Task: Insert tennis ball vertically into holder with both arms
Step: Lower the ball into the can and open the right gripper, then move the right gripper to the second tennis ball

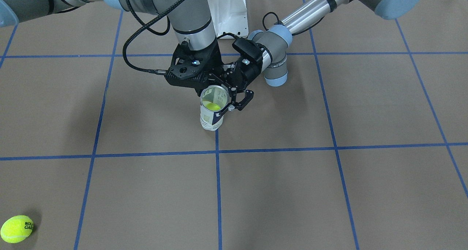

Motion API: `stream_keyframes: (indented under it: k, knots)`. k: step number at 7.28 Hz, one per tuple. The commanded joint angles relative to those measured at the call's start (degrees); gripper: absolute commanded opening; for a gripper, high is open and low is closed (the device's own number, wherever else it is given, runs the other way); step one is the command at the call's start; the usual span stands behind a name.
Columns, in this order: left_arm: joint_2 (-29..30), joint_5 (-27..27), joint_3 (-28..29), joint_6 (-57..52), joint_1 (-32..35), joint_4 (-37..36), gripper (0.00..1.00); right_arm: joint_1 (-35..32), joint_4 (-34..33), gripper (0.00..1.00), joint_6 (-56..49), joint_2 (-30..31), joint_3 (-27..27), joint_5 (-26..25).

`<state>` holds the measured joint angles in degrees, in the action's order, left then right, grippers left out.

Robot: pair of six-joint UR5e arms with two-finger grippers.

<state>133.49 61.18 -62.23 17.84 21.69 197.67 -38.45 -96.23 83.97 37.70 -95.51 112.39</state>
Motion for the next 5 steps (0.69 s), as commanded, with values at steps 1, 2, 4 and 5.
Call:
stream_keyframes:
  k: [1, 2, 4, 5]
  knots:
    - [0.01, -0.18, 0.00, 0.00, -0.07, 0.00, 0.90, -2.48, -0.19, 0.98, -0.73, 1.58, -1.25, 1.24]
    - [-0.07, -0.18, 0.00, 0.00, -0.07, 0.00, 0.90, -6.16, -0.10, 0.98, -2.48, 4.11, -1.52, 4.21]
    - [0.02, -0.18, -0.17, 0.00, -0.07, 0.00, 0.88, -12.58, -0.10, 0.98, -10.37, 8.25, -1.52, 8.62]
    - [-0.07, -0.18, -0.44, 0.00, -0.07, 0.00, 0.89, -14.79, -0.01, 0.98, -13.71, 10.53, -1.52, 10.46]
